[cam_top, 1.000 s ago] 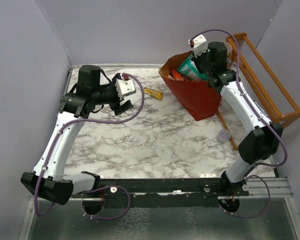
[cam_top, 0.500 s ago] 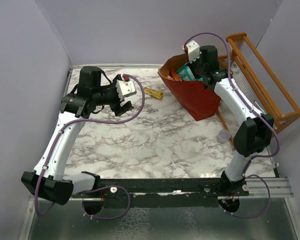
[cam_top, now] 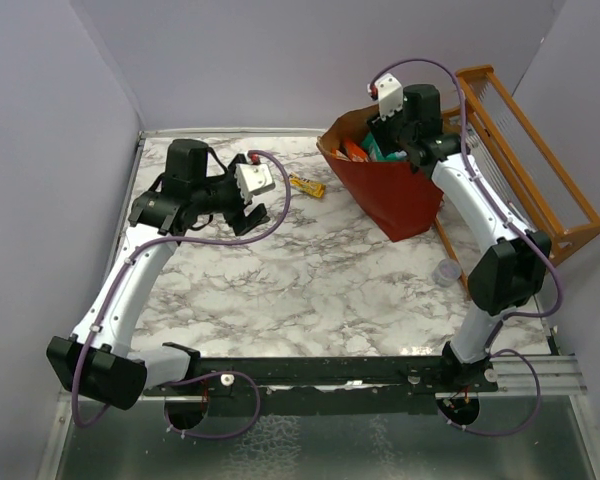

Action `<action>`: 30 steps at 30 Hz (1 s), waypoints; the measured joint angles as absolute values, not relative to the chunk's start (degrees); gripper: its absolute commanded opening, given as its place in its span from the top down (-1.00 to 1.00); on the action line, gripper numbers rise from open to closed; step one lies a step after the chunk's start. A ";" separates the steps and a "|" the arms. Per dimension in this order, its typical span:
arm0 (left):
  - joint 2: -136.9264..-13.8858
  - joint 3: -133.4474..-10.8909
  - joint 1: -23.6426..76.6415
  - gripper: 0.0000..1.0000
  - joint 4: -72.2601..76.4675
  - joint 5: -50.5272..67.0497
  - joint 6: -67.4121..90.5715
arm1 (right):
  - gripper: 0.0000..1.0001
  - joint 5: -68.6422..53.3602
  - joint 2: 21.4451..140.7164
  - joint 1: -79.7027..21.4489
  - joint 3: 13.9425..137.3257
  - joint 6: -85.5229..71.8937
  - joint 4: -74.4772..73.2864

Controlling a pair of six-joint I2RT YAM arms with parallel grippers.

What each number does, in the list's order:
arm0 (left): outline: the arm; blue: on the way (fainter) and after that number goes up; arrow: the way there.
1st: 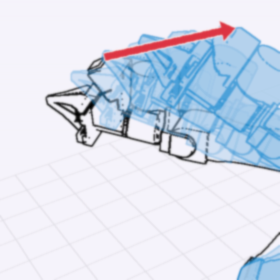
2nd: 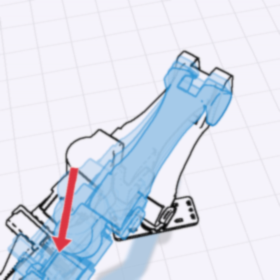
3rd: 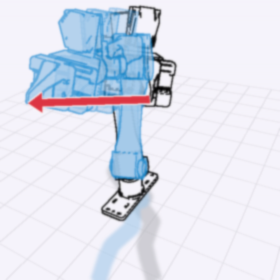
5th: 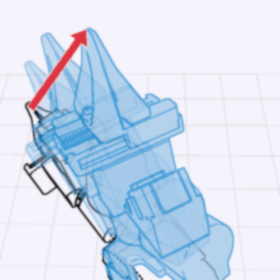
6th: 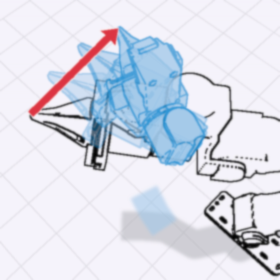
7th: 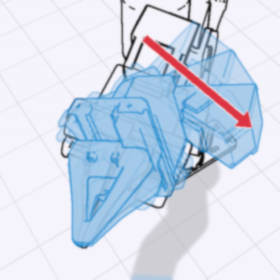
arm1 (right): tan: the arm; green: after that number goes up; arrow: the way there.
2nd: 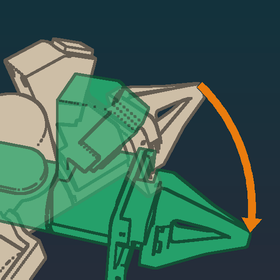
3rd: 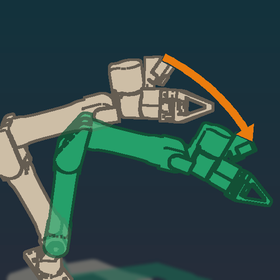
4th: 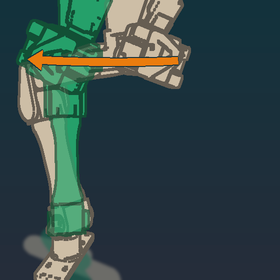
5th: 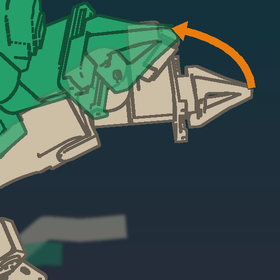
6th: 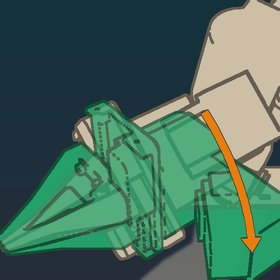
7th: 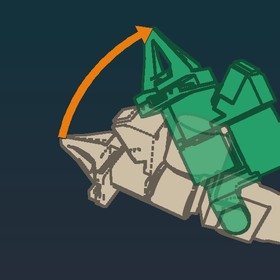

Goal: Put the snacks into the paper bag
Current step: Place the snack in the paper bag.

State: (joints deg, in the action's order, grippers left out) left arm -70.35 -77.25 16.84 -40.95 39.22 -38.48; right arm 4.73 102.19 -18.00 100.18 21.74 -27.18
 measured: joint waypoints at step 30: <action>-89.06 -75.07 14.50 -0.83 -20.64 17.96 -15.94 | -0.51 -11.53 73.32 -18.00 84.42 23.05 -33.39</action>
State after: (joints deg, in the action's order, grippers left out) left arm -89.06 -75.07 14.50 -20.64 17.96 -15.94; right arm -11.53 73.32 -18.00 84.42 23.05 -33.39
